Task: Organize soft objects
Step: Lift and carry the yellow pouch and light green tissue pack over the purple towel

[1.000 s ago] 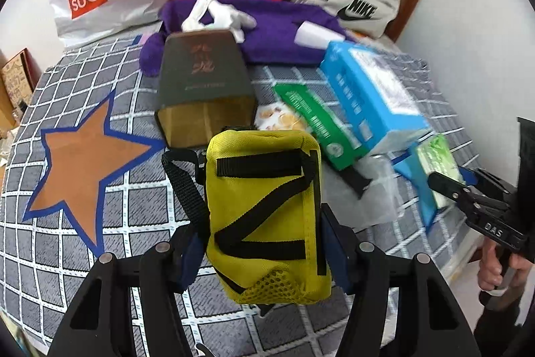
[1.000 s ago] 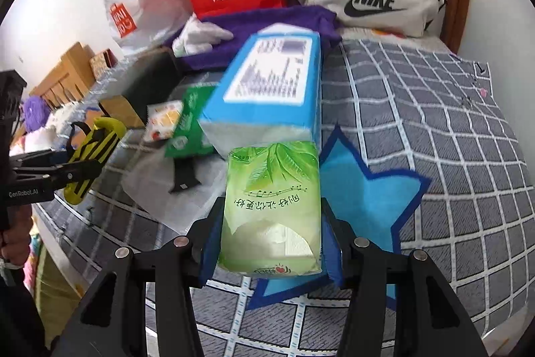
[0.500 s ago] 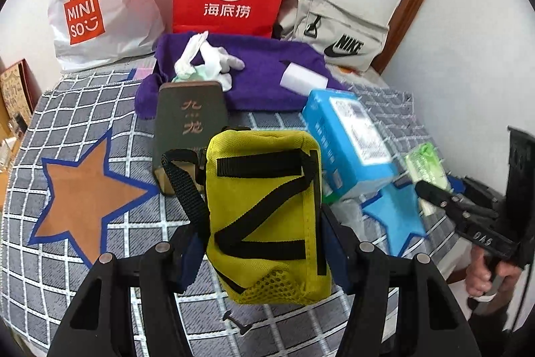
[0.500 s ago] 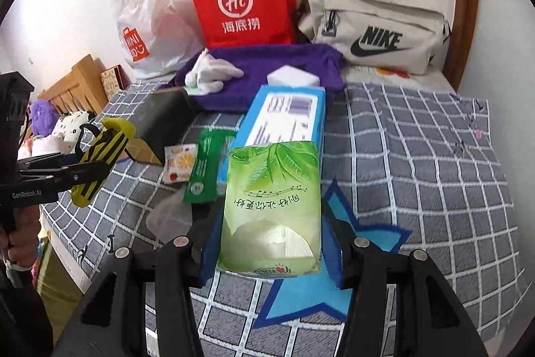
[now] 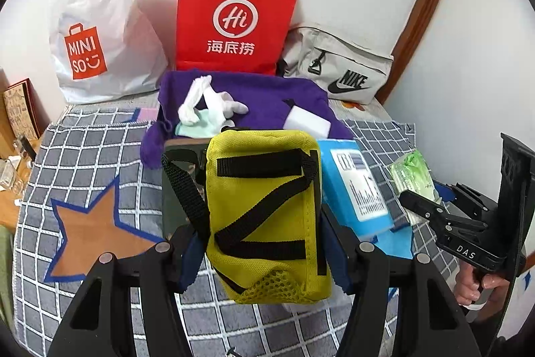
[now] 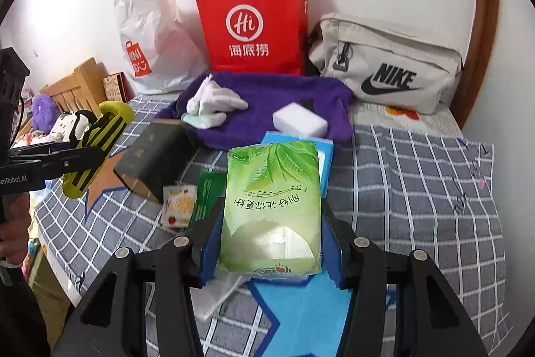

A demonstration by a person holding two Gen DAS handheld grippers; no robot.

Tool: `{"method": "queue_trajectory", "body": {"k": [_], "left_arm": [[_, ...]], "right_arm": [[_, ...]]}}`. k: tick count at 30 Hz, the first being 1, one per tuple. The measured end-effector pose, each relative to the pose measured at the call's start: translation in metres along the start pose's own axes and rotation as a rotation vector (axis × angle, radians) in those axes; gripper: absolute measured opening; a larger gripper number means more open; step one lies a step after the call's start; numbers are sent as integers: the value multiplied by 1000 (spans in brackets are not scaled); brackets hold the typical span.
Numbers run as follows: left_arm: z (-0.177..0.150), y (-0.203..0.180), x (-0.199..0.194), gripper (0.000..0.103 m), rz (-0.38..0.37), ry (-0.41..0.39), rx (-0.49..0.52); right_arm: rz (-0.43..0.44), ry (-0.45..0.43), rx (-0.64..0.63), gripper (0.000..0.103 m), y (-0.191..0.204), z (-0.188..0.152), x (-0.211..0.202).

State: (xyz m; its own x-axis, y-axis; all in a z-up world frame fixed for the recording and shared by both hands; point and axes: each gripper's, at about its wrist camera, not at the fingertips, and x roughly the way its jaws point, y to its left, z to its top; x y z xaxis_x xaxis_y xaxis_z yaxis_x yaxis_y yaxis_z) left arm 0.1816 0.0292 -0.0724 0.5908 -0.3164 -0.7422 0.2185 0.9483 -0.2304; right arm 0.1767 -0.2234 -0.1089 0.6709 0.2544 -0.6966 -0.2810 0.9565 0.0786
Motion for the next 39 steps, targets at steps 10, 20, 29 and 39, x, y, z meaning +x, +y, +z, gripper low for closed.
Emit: {"method": "queue_trajectory", "body": {"k": [10,20,29,39], "left_arm": [[29,13,9,60,33,-10,-27],[58,22,16,60,65,-12,-41],[94,15,34,62,73,-21,-26],[135,11,82,63,117,9,-4]], "right_arm": [[-2,-28,-15,52,-1,35,12],[1,-80,-17,52,-7,80,20],[26,-104,34,52,-21,119,41],[70,-105,63,52,-39,171,80]]}}
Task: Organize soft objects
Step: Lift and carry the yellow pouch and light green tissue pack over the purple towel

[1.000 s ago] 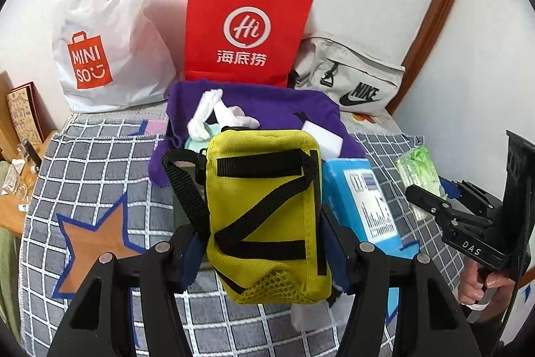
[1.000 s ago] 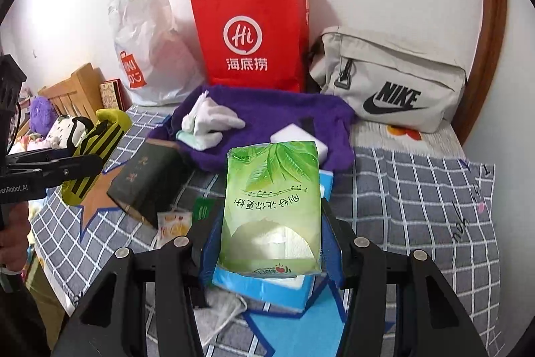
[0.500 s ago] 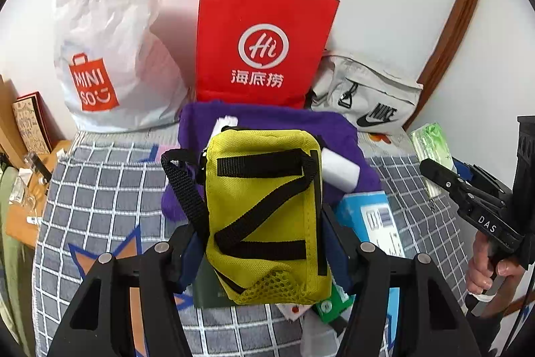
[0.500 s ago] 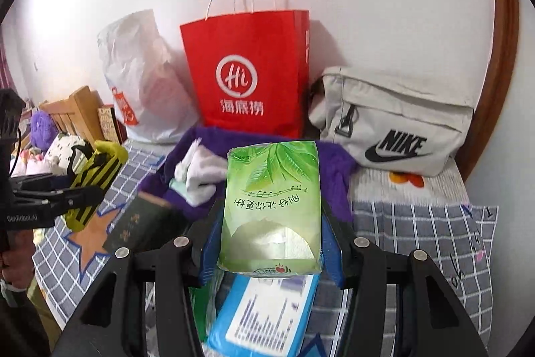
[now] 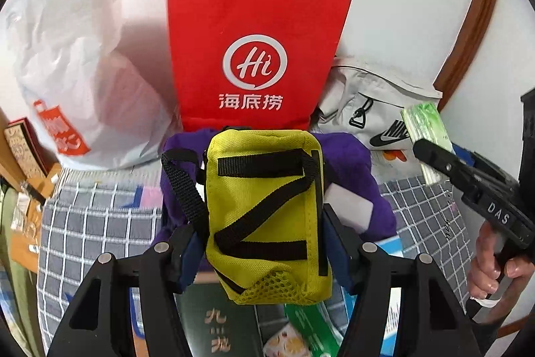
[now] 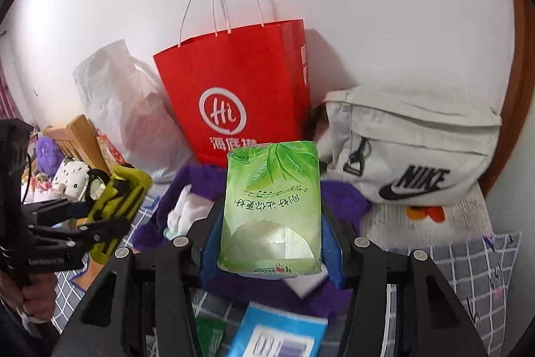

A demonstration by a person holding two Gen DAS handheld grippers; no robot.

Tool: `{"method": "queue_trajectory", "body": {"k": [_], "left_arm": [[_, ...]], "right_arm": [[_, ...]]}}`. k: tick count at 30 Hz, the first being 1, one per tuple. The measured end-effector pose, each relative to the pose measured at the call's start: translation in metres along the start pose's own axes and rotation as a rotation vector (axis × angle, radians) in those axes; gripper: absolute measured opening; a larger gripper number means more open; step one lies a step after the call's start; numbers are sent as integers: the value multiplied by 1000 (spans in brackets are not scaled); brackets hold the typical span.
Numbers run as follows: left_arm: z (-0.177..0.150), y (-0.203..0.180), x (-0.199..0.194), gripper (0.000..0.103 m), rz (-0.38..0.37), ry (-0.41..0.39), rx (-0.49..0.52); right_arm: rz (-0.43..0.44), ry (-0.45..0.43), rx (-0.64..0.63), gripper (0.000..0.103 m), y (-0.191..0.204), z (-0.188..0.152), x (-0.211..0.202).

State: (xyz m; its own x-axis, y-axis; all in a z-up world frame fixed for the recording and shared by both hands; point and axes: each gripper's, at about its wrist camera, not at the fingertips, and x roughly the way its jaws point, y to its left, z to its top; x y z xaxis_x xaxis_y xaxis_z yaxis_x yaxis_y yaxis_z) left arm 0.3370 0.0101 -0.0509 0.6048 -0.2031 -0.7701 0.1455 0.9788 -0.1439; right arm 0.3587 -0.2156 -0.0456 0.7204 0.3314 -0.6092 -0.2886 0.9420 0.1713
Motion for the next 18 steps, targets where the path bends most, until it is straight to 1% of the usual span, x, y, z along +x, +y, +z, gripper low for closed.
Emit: {"method": "queue_trajectory", "body": {"k": [2,5,10,15,18], "left_arm": [[7,0,9,63,-4,-4,5],[11,4,24,63,-1,6,-6],[9,19,57,63,15,48,-35],[-3,35,85,63,-22,124,-84],[-7,42,96,63,-28,154,-94]], "right_arm": [[-13,2,2,52,-4,5,10],[-15,19,13,52,-13,3,26],[-14,110,20,52,-28,-7,66],[-53,219,25,52,-42,-22,105],[-45,262,35,52,-48,-32,121]]}}
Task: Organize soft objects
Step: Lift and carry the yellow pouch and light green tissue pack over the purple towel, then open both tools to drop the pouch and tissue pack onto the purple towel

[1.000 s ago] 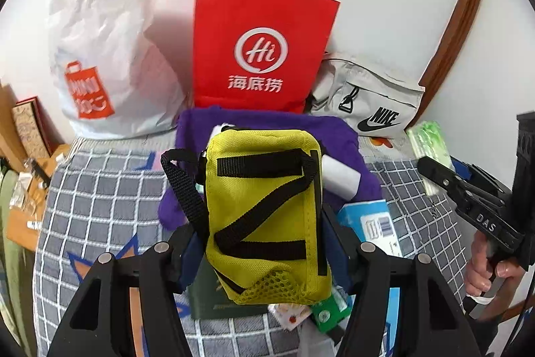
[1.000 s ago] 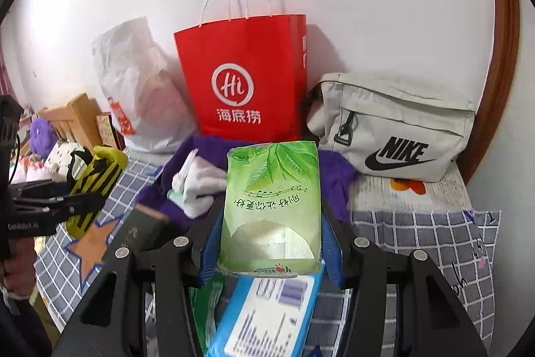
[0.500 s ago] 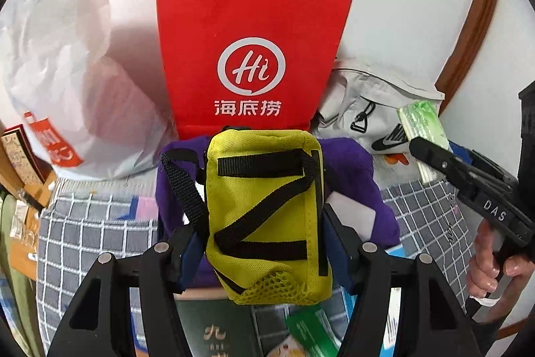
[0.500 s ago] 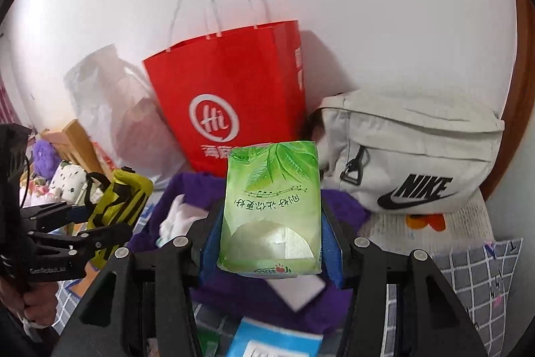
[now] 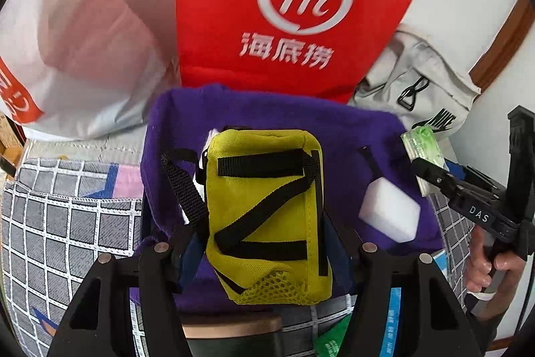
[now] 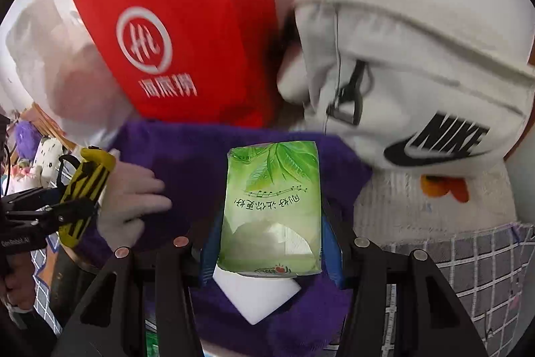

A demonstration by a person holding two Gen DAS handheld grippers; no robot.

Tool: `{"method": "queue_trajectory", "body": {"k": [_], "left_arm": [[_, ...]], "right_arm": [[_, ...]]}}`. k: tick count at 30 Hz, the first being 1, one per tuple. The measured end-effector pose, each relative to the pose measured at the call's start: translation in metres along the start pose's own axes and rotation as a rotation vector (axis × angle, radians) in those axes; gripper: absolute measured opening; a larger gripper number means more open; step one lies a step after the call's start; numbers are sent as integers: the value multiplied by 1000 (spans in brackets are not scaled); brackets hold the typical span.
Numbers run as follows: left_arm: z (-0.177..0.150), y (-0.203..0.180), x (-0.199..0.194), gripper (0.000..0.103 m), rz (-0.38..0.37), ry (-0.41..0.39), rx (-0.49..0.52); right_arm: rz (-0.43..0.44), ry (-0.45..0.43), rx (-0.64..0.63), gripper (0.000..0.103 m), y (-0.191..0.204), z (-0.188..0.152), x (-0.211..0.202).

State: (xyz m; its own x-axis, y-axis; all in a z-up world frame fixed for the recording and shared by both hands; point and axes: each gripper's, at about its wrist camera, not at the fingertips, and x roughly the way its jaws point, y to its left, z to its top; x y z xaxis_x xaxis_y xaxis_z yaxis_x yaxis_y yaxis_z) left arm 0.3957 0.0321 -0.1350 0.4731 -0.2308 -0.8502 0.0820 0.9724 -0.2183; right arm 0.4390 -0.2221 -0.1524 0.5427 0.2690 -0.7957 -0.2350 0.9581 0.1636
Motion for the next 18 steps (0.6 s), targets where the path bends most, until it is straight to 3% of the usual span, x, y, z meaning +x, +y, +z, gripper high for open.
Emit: {"method": "queue_trajectory", "body": {"k": [7,18], "left_arm": [[1,0,12,63,-6,23,3],[1,-3,30,64,-3,60,9]], "right_arm": [[3,54,26,52,-6,-4,26],[92,64,88,52,-10,-6,35]]}}
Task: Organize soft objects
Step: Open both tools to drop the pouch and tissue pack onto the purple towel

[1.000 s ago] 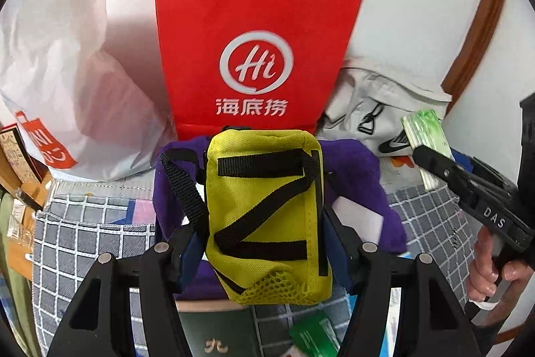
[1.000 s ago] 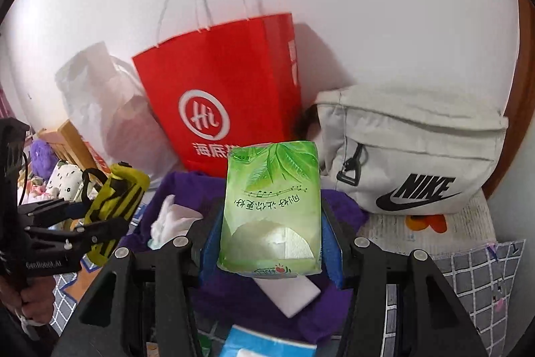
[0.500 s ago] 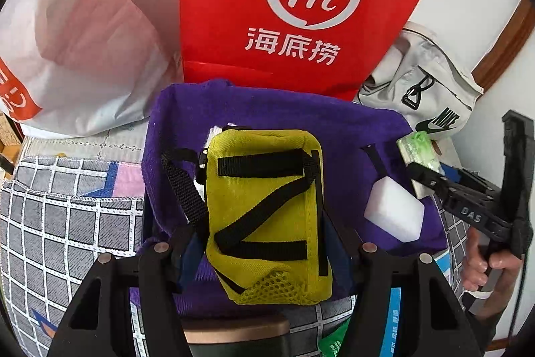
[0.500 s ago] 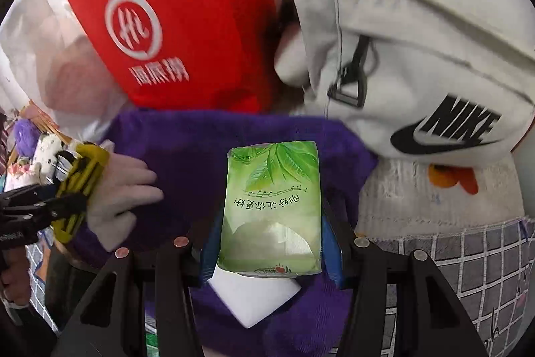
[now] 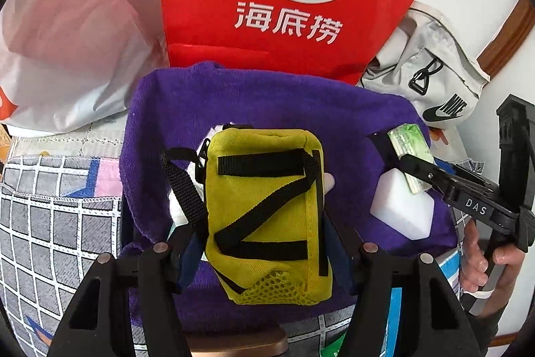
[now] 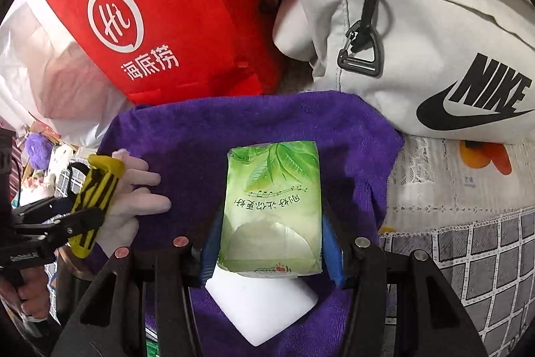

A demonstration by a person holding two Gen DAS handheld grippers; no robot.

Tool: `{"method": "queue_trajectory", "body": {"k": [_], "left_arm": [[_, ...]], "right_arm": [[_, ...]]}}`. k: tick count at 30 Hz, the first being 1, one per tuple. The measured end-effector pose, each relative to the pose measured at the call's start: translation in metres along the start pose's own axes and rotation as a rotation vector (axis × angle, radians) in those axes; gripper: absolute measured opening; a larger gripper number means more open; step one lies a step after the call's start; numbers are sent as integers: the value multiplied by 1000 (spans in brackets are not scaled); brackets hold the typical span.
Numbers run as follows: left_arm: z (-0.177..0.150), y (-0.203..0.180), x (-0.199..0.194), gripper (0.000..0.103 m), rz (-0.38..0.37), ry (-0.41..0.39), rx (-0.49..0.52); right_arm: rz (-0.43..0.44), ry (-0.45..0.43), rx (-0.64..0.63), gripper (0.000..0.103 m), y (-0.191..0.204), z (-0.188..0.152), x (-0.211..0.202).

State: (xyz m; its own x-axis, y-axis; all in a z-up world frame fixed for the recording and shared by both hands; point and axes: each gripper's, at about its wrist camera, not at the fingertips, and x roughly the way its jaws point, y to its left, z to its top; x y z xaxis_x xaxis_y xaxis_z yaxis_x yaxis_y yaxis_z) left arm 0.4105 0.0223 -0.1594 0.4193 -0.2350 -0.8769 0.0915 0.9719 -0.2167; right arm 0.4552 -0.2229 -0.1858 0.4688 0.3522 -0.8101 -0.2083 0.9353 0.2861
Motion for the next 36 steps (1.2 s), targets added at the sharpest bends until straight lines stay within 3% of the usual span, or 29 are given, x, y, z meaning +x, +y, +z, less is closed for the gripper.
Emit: {"method": "queue_trajectory", "body": {"k": [5,7,9,12,18,31,36], "left_arm": [[0,-1,3,64,-7,-3,-1],[1,0,3,65,-20,-4,-10],[1,0,4,65,-31,-3,-17],[2,-2,4,66,-40,-6,-12],[4,-7,10,83,-51,7,-29],[5,-10,-21,84,-50,-31,-23],[2,-11,-54,84,-59,-83,-32]], "right_arm": [[15,36,-6,55,0,-1,5],[5,32,-25,59,4,-2,3],[3,16,-34,70,7,-2,0],[-1,-7,-42,76,10,-2,-6],[-25,-58,-69,76,15,-1,-22],[2,-121,-85,76,25,0,-53],[6,-155,-107,76,43,-6,-75]]}}
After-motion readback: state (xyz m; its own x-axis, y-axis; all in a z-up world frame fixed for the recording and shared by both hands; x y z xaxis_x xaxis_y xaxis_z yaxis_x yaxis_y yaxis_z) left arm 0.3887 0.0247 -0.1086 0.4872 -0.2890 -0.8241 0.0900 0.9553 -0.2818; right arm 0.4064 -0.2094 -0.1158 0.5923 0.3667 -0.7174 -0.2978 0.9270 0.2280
